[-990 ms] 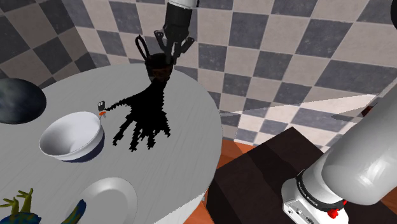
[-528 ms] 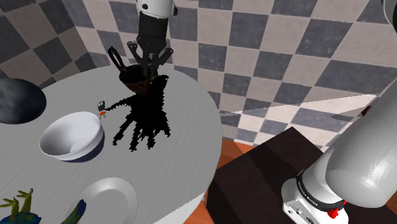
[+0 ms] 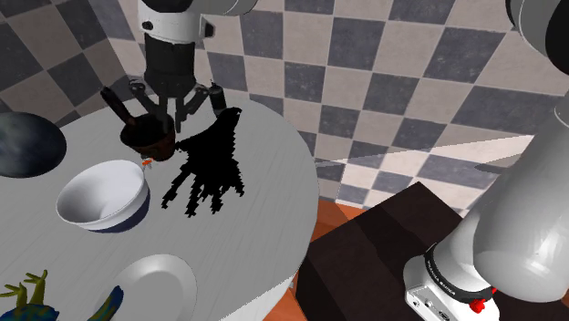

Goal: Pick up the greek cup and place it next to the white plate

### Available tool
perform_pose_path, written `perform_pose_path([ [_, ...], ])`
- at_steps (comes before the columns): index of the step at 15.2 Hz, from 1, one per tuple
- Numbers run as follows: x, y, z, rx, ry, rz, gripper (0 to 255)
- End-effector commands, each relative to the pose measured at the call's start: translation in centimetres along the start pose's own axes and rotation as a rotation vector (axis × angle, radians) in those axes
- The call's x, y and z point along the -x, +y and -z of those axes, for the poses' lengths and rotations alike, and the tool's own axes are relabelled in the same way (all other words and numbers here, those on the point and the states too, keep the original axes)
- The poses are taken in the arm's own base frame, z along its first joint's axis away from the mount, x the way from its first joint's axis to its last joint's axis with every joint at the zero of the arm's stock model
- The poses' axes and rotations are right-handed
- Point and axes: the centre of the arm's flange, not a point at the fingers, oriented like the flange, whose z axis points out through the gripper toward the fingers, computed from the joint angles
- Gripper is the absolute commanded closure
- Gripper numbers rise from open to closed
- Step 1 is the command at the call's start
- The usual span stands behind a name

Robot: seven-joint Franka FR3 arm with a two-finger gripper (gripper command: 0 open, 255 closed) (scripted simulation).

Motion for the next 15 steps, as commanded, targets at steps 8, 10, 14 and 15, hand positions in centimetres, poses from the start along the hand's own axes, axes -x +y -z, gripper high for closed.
perform_pose_path([
  [8, 4.1, -9.7, -3.6, -0.001, 0.001, -0.001, 255],
  [10, 4.0, -9.4, -4.6, -0.001, 0.001, -0.001, 255],
  [14, 3.8, -8.7, -6.6, -0.001, 0.001, -0.001, 255],
  [15, 3.8, -8.5, -7.1, -0.001, 0.001, -0.001, 255],
])
